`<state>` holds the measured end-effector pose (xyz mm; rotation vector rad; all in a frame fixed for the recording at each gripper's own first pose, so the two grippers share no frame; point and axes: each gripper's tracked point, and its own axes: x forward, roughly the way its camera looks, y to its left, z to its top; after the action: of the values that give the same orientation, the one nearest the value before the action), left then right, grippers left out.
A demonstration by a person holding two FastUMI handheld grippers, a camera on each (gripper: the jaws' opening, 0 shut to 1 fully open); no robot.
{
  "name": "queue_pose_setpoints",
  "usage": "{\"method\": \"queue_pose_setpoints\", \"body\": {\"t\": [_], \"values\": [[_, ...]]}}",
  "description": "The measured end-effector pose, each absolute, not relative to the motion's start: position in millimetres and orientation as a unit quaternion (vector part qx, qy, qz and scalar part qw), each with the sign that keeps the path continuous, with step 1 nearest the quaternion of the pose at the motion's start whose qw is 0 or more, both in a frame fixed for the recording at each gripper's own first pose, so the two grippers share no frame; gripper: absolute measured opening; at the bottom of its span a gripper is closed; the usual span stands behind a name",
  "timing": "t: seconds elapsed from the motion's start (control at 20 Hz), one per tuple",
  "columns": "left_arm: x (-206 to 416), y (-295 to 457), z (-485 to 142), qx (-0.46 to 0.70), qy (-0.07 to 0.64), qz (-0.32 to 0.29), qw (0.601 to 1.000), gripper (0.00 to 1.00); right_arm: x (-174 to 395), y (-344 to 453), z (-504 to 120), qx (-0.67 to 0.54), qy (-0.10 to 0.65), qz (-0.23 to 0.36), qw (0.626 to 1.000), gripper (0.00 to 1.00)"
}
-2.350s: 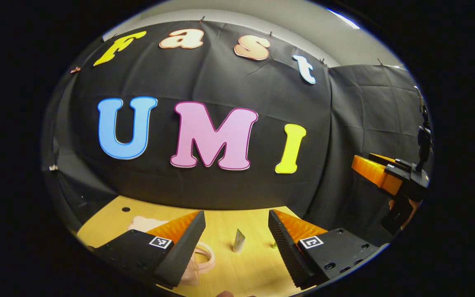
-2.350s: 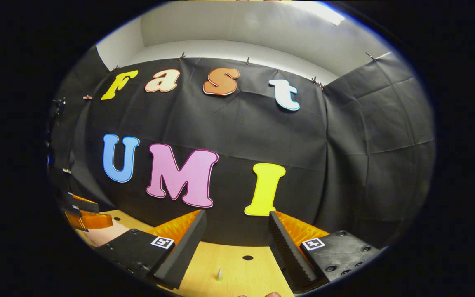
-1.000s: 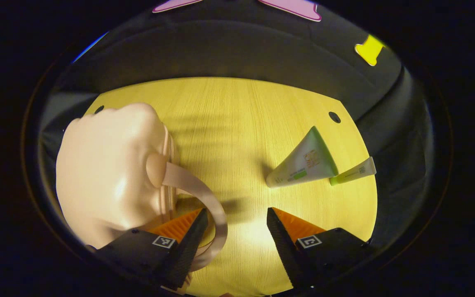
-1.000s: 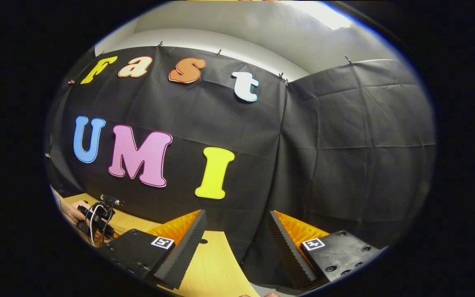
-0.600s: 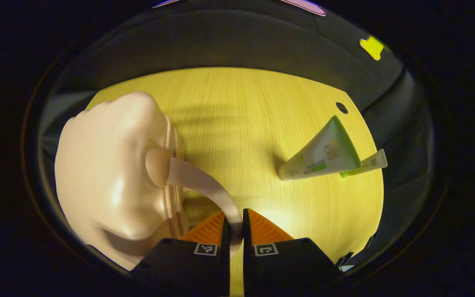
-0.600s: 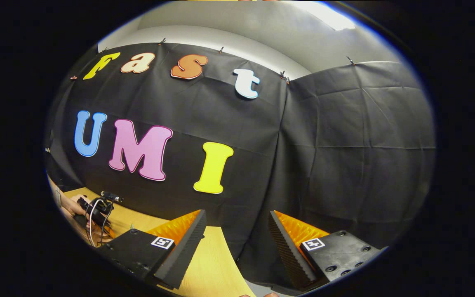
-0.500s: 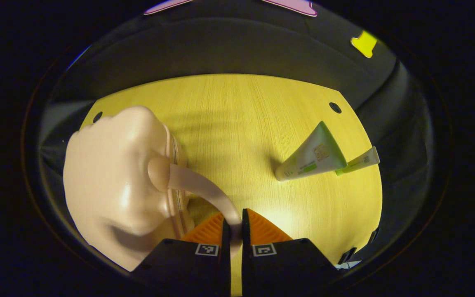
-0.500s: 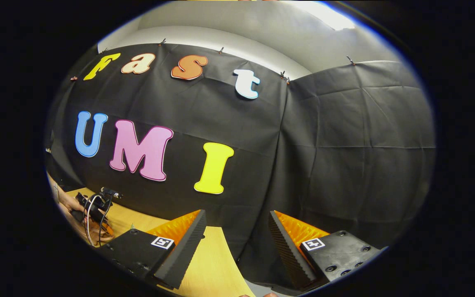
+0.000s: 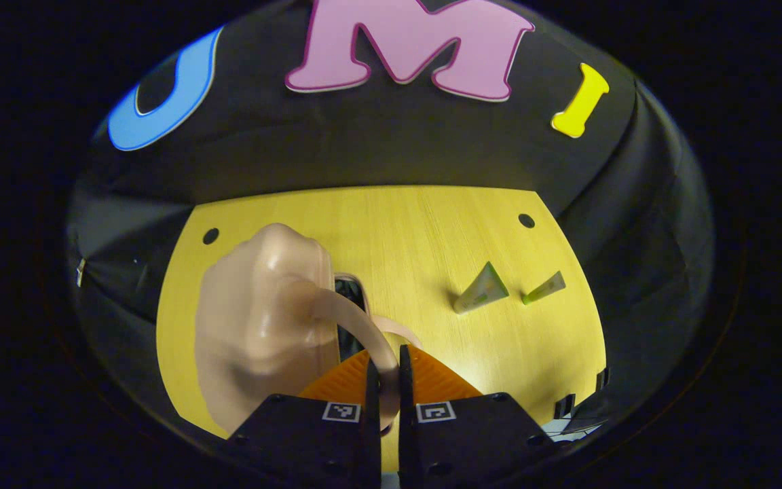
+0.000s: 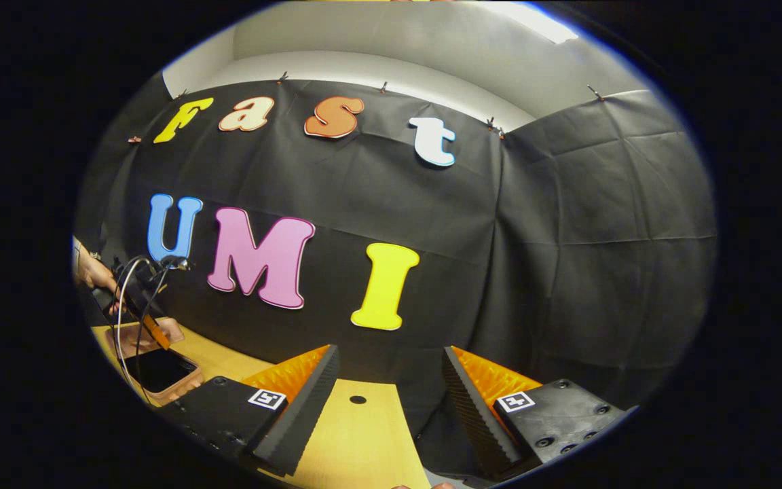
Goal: First open the suitcase, pack the skin care products into it, and then close the suitcase.
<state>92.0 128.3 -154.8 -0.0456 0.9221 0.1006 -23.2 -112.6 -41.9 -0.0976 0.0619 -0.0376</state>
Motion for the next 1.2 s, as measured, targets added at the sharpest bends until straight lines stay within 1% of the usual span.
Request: {"method": "queue_pose_setpoints", "body": {"t": [0.15, 0.25, 0.35, 0.45, 0.5, 0.55, 0.65, 0.75, 0.9, 1.1, 1.2], "values": [[75.0, 183.3, -104.9, -0.027, 0.390, 0.110, 0.914, 0.16, -2.3, -83.2, -48.3, -0.035, 0.025, 0.037, 0.998, 0.96], [59.2, 246.4, -66.7, -0.026, 0.344, 0.167, 0.924, 0.13, 13.0, -57.6, -57.3, -0.023, 0.033, 0.073, 0.997, 0.96], [37.0, 309.7, -45.5, -0.007, 0.324, 0.218, 0.921, 0.12, 19.9, -38.0, -57.7, -0.016, 0.039, 0.086, 0.995, 0.96], [27.4, 362.1, -42.0, 0.013, 0.317, 0.247, 0.915, 0.11, 23.9, -22.8, -51.6, -0.017, 0.030, 0.081, 0.996, 0.96], [22.6, 391.1, -46.9, 0.015, 0.322, 0.264, 0.909, 0.14, 25.9, -13.1, -53.2, -0.021, 0.037, 0.072, 0.996, 0.96], [19.1, 415.0, -51.6, 0.019, 0.326, 0.275, 0.904, 0.10, 25.4, 0.1, -55.2, -0.021, 0.040, 0.073, 0.996, 0.96], [10.8, 468.6, -63.1, 0.020, 0.333, 0.293, 0.896, 0.09, 27.4, 26.0, -60.9, -0.032, 0.050, 0.080, 0.995, 0.96], [8.1, 515.5, -88.9, 0.016, 0.348, 0.308, 0.885, 0.09, 30.2, 42.9, -67.7, -0.046, 0.068, 0.075, 0.994, 0.96], [-2.7, 594.5, -154.9, -0.003, 0.390, 0.319, 0.864, 0.09, 35.2, 68.9, -71.8, -0.033, 0.089, 0.061, 0.994, 0.96], [-11.1, 641.2, -237.0, -0.078, 0.435, 0.319, 0.838, 0.09, 45.9, 85.8, -82.9, -0.040, 0.118, 0.043, 0.991, 0.96], [-15.8, 655.5, -269.6, -0.086, 0.454, 0.312, 0.830, 0.09, 52.4, 91.7, -85.7, -0.041, 0.127, 0.038, 0.990, 0.96]]}}
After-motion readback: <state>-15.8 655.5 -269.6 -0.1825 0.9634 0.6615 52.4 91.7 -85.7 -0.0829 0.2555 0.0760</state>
